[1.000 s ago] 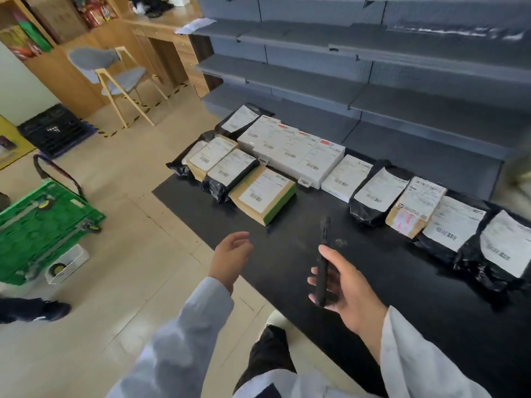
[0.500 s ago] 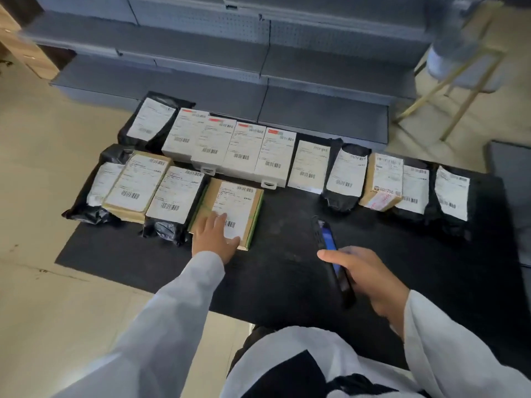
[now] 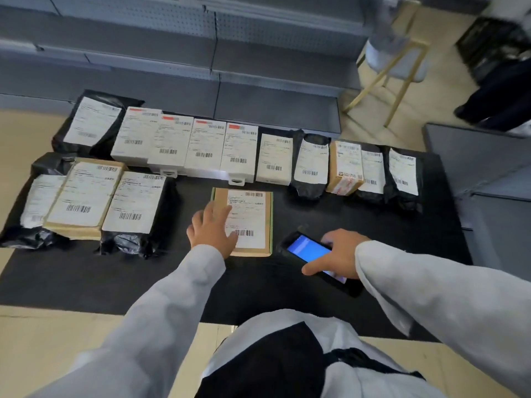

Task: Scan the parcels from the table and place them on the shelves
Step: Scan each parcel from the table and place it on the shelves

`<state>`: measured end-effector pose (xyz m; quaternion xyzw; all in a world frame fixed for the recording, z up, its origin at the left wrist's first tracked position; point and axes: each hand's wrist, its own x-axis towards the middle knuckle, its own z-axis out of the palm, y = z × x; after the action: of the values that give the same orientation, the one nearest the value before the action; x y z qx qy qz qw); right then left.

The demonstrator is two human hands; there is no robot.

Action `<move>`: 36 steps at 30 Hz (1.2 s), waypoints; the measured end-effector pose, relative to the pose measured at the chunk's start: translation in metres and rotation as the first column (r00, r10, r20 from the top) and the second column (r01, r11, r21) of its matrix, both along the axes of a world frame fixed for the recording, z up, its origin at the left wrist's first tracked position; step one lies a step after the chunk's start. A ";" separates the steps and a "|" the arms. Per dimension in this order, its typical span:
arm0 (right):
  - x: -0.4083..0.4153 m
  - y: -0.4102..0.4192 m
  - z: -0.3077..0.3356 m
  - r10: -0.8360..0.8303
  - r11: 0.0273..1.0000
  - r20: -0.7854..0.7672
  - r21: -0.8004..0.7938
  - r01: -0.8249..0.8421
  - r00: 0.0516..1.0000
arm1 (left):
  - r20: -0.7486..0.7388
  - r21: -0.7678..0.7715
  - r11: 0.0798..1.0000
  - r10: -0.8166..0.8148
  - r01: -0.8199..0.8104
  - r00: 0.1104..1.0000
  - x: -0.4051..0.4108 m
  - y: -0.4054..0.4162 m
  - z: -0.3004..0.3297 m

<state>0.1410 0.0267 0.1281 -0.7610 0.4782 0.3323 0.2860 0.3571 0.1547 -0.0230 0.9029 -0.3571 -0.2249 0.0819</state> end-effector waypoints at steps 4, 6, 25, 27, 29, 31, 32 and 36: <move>0.000 -0.003 -0.007 0.030 0.999 -0.058 -0.039 -0.032 0.998 | -0.269 -0.009 0.988 0.145 -0.153 0.952 0.000 0.006 -0.013; 0.001 -0.005 -0.011 0.070 0.995 -0.107 -0.060 -0.077 0.992 | -0.396 -0.060 0.979 0.158 -0.197 0.905 -0.018 0.011 -0.016; 0.021 -0.018 -0.008 0.079 0.991 -0.346 -0.076 -0.112 0.935 | -0.662 -0.169 0.932 0.134 -0.321 0.738 -0.085 0.007 -0.030; 0.021 -0.017 -0.007 0.057 0.994 -0.326 -0.074 -0.086 0.944 | -0.658 -0.164 0.934 0.136 -0.318 0.741 -0.086 0.007 -0.030; 0.022 -0.016 -0.007 0.034 0.996 -0.312 -0.072 -0.059 0.950 | -0.651 -0.161 0.936 0.138 -0.314 0.746 -0.087 0.007 -0.031; 0.022 -0.014 -0.007 0.010 0.998 -0.305 -0.057 -0.029 0.952 | -0.648 -0.163 0.934 0.141 -0.317 0.748 -0.087 0.007 -0.031; 0.021 -0.013 -0.006 -0.002 0.999 -0.302 -0.046 -0.013 0.953 | -0.647 -0.163 0.934 0.142 -0.318 0.749 -0.088 0.007 -0.031; 0.020 -0.010 0.000 -0.024 1.000 -0.294 -0.012 0.021 0.955 | -0.635 -0.157 0.939 0.143 -0.307 0.760 -0.088 0.007 -0.033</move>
<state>0.1608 0.0170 0.1285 -0.6988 0.5256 0.4363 0.2121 0.2689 0.1616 -0.0557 0.7989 -0.2245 -0.4473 0.3336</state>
